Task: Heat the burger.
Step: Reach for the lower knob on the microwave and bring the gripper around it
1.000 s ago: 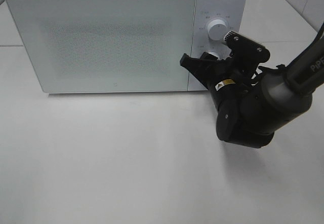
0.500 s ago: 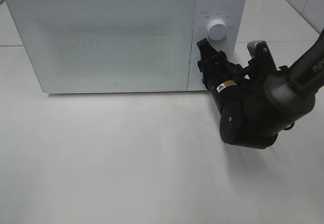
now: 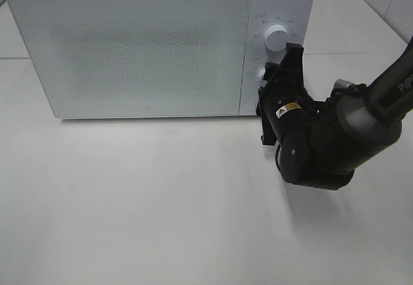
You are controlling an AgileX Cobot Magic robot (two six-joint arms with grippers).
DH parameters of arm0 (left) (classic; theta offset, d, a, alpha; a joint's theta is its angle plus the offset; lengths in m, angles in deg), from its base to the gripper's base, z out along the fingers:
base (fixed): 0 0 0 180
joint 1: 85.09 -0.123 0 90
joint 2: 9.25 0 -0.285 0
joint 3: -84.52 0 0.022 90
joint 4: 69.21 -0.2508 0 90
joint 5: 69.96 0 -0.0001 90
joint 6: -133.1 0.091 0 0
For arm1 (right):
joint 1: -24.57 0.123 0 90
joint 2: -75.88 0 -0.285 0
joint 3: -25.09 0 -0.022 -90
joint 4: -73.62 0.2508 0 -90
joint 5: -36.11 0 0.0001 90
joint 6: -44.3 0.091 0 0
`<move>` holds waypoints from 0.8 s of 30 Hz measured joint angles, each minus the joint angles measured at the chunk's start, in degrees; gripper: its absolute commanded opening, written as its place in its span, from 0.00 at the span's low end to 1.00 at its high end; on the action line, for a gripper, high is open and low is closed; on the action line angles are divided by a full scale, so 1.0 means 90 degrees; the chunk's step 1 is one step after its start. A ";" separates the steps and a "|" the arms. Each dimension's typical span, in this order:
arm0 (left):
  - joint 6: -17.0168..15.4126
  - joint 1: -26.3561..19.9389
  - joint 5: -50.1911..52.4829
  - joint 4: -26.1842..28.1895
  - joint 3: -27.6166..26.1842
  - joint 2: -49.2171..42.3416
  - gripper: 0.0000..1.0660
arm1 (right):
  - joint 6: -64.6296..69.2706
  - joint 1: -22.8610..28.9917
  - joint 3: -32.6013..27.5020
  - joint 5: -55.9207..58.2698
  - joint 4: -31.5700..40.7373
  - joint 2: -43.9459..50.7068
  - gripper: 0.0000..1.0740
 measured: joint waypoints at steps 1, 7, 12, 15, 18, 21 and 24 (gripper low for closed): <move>0.0000 0.0000 0.0000 0.0000 0.0000 0.0000 0.83 | 0.0000 0.0000 0.0000 0.0000 0.0000 0.0000 0.00; 0.0000 0.0000 0.0000 0.0000 0.0000 0.0000 0.83 | 0.0681 0.0000 0.0000 -0.0013 0.0000 0.0000 0.00; 0.0000 0.0000 0.0000 0.0000 0.0000 0.0000 0.83 | 0.0707 0.0000 0.0000 -0.0013 0.0000 0.0000 0.00; 0.0000 0.0000 0.0000 0.0000 0.0000 0.0000 0.83 | 0.0707 0.0000 0.0000 -0.0013 0.0000 0.0000 0.00; 0.0000 0.0000 0.0000 0.0000 0.0000 0.0000 0.83 | 0.0707 0.0000 0.0000 -0.0013 0.0013 0.0000 0.00; 0.0000 0.0000 0.0000 0.0000 0.0000 0.0000 0.83 | 0.0700 0.0000 0.0000 -0.0013 0.0025 0.0000 0.02; 0.0000 0.0000 0.0000 0.0000 0.0000 0.0000 0.83 | 0.0656 0.0006 0.0000 -0.0013 0.0038 0.0000 0.04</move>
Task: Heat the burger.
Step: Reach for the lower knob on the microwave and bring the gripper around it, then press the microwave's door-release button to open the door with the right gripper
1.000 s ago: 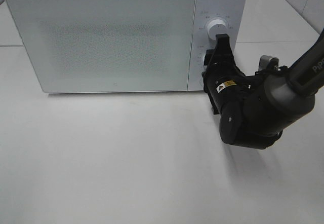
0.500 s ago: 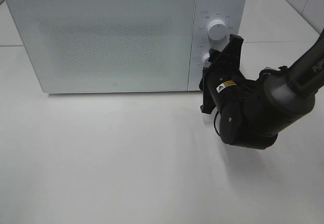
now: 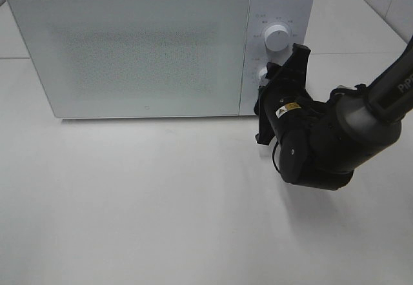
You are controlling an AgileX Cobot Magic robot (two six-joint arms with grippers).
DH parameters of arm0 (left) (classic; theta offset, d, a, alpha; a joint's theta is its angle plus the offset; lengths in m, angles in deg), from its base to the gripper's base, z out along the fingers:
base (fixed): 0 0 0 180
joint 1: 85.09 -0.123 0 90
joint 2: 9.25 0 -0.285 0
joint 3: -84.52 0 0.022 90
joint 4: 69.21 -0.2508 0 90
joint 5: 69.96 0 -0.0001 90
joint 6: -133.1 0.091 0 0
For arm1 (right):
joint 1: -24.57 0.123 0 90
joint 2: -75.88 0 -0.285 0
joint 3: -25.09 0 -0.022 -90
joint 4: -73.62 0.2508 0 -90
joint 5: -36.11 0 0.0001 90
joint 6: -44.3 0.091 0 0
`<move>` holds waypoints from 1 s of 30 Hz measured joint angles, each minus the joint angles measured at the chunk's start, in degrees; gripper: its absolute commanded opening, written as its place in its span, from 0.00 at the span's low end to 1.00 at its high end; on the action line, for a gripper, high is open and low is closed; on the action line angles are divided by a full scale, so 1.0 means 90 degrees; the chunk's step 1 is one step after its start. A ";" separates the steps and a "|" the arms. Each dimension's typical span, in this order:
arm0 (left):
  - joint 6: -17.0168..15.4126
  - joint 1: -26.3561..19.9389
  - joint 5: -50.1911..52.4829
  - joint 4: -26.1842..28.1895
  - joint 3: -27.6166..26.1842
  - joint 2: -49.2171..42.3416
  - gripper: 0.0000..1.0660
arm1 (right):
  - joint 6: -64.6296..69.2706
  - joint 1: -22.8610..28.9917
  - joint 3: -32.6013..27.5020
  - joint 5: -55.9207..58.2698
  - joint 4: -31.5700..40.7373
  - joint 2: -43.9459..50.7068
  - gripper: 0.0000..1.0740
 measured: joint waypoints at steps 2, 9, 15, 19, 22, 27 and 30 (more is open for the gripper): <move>0.0000 0.0000 0.0000 0.0000 0.0000 0.0000 0.83 | -0.0013 0.0000 0.0000 0.0000 0.0019 0.0000 0.07; 0.0000 0.0000 0.0000 0.0000 0.0000 0.0000 0.83 | -0.0255 0.0013 0.0000 -0.0006 0.0121 0.0000 0.29; 0.0000 0.0000 0.0000 0.0000 0.0000 0.0000 0.83 | -0.0528 0.0025 0.0000 -0.0006 0.0153 0.0000 0.49; 0.0000 0.0000 0.0000 0.0000 0.0000 0.0000 0.83 | -0.0656 0.0051 -0.0019 0.0032 -0.0057 0.0000 0.56; 0.0000 0.0000 0.0000 0.0000 0.0000 0.0000 0.83 | -0.0751 0.0064 -0.0115 0.0070 -0.0159 0.0076 0.61; 0.0000 0.0000 0.0000 0.0000 0.0000 0.0000 0.83 | -0.1057 0.0064 -0.0414 0.0083 -0.0223 0.0299 0.63; 0.0000 0.0000 0.0000 0.0000 0.0000 0.0000 0.83 | -0.1210 0.0064 -0.0688 0.0089 -0.0376 0.0452 0.63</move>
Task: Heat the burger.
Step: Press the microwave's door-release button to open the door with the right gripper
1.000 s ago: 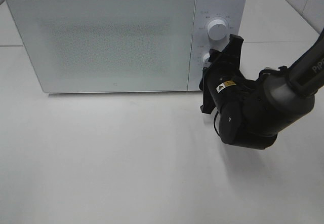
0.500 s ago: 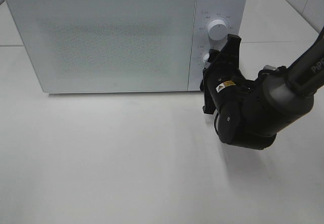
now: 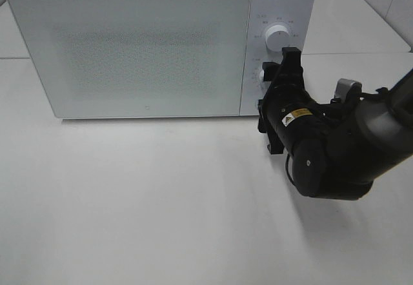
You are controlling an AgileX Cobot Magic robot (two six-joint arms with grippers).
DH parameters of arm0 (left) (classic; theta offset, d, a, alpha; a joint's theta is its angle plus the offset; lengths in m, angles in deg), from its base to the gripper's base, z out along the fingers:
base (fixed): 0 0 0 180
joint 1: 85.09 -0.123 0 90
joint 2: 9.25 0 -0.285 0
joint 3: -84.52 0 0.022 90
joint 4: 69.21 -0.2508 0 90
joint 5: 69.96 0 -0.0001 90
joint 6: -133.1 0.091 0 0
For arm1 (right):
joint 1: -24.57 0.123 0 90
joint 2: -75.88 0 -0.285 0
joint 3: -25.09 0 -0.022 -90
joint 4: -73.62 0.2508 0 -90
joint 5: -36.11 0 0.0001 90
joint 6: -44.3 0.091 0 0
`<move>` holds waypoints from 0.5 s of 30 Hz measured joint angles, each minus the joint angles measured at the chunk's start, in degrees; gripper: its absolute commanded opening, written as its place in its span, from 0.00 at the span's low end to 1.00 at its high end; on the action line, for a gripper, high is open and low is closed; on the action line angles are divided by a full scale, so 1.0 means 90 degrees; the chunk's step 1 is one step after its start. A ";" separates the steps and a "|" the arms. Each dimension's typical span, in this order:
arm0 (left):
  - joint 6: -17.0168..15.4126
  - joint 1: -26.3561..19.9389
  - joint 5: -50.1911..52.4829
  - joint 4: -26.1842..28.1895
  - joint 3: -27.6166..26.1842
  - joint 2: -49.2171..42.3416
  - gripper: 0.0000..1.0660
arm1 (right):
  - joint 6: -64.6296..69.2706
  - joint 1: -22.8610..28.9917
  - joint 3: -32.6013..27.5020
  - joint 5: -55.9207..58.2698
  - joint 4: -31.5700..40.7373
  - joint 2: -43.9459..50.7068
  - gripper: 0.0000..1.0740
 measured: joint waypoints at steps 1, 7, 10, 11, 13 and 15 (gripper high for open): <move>0.0000 0.0000 0.0000 0.0000 0.0000 0.0000 0.83 | -0.0185 0.0000 -0.0216 0.0000 -0.0102 0.0153 0.63; 0.0000 0.0000 0.0000 0.0000 0.0000 0.0000 0.83 | -0.1369 0.0000 -0.0738 0.0465 -0.0420 0.0796 0.63; 0.0000 0.0000 0.0000 0.0000 0.0000 0.0000 0.83 | -0.1872 0.0000 -0.0847 0.0840 -0.0560 0.1057 0.63; 0.0000 0.0000 0.0000 0.0000 0.0000 0.0000 0.83 | -0.2508 0.0000 -0.0898 0.1362 -0.0700 0.1369 0.63; 0.0000 0.0000 0.0000 0.0000 0.0000 0.0000 0.83 | -0.2814 0.0000 -0.0910 0.1642 -0.0738 0.1496 0.63; 0.0000 0.0000 0.0000 0.0000 0.0000 0.0000 0.83 | -0.4011 0.0000 -0.0917 0.2451 -0.0758 0.1954 0.63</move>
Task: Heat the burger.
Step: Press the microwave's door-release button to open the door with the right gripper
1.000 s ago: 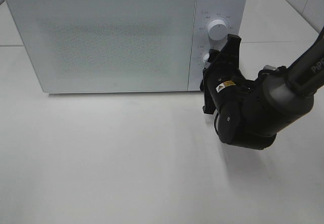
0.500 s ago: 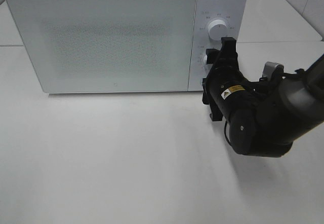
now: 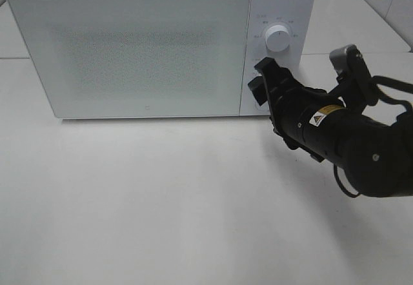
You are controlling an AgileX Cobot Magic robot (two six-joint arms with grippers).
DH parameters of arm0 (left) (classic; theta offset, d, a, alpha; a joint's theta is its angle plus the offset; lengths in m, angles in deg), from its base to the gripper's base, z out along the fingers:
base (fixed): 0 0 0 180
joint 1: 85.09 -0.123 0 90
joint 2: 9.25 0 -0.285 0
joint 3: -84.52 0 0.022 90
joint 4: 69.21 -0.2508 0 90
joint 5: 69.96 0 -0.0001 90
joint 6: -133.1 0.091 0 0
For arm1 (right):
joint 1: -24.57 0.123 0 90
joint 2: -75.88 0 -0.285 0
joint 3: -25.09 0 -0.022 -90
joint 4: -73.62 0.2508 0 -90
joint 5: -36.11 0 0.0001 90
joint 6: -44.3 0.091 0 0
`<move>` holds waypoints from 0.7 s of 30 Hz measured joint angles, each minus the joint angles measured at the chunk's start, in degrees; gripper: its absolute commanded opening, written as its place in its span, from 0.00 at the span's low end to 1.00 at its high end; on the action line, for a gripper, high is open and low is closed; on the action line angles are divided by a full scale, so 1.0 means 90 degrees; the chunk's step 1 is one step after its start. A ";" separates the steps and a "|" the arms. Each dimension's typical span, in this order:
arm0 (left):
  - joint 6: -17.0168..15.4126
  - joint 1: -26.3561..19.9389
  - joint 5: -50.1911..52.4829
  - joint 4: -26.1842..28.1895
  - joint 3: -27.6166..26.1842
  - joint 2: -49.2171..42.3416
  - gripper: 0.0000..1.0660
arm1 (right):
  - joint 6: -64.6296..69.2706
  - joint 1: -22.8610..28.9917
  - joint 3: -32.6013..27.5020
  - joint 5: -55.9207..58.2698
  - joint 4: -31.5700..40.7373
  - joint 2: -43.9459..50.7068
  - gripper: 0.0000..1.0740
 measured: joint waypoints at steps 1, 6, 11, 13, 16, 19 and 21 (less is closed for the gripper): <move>0.0000 0.0000 0.0000 0.0000 0.0000 0.0000 0.83 | 0.0000 0.0000 0.0000 0.0000 0.0000 0.0000 0.63; 0.0000 0.0000 0.0000 0.0000 0.0000 0.0000 0.83 | -0.2451 -0.0006 -0.0006 0.1534 0.0083 0.0592 0.63; 0.0000 0.0000 0.0000 0.0000 0.0000 0.0000 0.83 | -0.3686 -0.0388 0.0115 0.2897 -0.0108 0.1031 0.63; 0.0000 0.0000 0.0000 0.0000 0.0000 0.0000 0.83 | -0.4068 -0.0573 0.0267 0.3489 -0.0325 0.1203 0.63; 0.0000 0.0000 0.0000 0.0000 0.0000 0.0000 0.83 | -0.4310 -0.0783 0.0535 0.4456 -0.0866 0.1477 0.63; 0.0000 0.0000 0.0000 0.0000 0.0000 0.0000 0.83 | -0.4361 -0.0885 0.0789 0.5271 -0.1439 0.1751 0.63; 0.0000 0.0000 0.0000 0.0000 0.0000 0.0000 0.83 | -0.4367 -0.0891 0.0872 0.5526 -0.1655 0.1853 0.63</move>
